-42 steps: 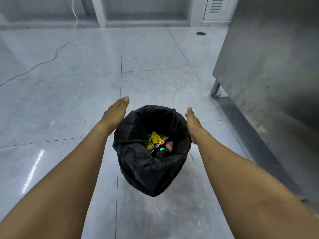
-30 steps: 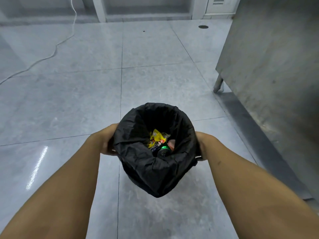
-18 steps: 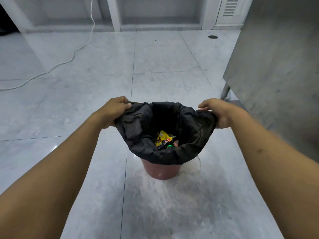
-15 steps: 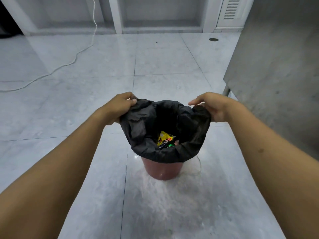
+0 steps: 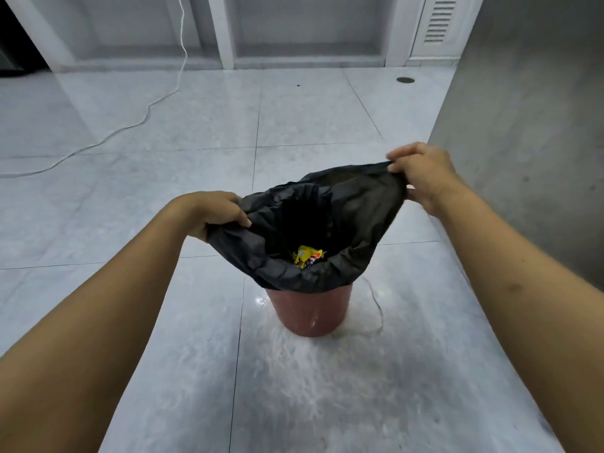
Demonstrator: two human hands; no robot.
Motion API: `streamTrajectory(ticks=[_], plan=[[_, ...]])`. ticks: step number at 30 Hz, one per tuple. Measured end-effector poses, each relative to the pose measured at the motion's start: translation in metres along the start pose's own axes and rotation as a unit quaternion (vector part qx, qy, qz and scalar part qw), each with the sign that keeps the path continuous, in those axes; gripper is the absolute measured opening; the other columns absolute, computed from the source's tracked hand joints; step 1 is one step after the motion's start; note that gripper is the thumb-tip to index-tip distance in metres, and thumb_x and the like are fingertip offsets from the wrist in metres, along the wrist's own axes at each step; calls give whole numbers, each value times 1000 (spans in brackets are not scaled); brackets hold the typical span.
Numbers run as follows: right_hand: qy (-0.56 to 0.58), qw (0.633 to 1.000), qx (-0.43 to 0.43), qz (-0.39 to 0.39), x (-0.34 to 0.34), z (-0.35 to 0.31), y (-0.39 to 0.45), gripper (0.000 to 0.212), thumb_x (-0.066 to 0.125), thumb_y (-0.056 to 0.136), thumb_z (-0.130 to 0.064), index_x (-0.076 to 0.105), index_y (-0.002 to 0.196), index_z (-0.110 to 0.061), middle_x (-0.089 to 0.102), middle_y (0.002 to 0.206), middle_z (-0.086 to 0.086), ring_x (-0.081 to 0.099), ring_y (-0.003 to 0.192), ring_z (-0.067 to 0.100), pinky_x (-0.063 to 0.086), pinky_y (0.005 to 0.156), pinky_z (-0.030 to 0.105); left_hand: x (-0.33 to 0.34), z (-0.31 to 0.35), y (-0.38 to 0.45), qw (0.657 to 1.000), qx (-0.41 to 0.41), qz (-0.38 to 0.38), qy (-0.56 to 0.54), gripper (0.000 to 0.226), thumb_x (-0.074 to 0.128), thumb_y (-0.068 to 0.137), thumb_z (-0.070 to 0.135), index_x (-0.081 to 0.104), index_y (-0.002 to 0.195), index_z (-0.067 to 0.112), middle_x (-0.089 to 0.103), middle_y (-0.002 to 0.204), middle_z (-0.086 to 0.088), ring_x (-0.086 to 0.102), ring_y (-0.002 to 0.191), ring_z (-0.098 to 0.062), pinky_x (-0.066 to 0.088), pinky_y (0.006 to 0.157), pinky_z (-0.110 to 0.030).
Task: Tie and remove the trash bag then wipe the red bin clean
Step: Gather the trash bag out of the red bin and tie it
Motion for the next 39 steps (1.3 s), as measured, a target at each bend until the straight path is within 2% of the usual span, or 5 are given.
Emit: streamTrajectory(ticks=[5,16,25,33,39], plan=[[-241,945,-51,215,-26,16,6,23,48,79,-4,67,85,-16,63,87,1,53,82,20,38,72,22,0,5,2,998,10,-25,-52,23,53,98,14,60,119,6,70,112,-15,70,90,-27,61,73,-37],[-357,912,185,-76,-8,3,-8,20,57,96,-23,55,92,-3,63,91,17,65,75,32,57,63,40,-14,6,-1,998,-56,14,18,32,34,105,13,54,118,-7,71,96,-25,73,68,-33,58,47,-37],[-665,740,-90,-33,36,-20,-31,27,52,89,-24,54,112,-12,49,126,15,50,116,38,38,93,45,-5,13,1,999,-34,21,24,33,31,103,8,54,124,-3,68,111,-24,69,84,-33,61,65,-38],[-424,698,8,-578,144,-16,-135,30,60,94,-32,73,85,-7,73,72,7,68,52,17,55,55,27,-10,7,0,998,-55,-4,-2,44,32,92,-5,60,125,0,69,114,-18,63,91,-26,53,84,-32],[-581,720,-107,-364,163,20,-149,31,51,97,-29,48,74,-8,62,78,8,53,56,22,44,49,23,-12,5,-5,998,-68,-4,1,48,30,89,-7,62,123,2,69,90,-11,65,68,-21,53,46,-19]])
Point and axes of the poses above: each hand's wrist, its own y-axis towards the middle knuckle, its own x-axis out of the palm, z = x × y, the point moved 1 cm from there along y, towards the middle knuckle
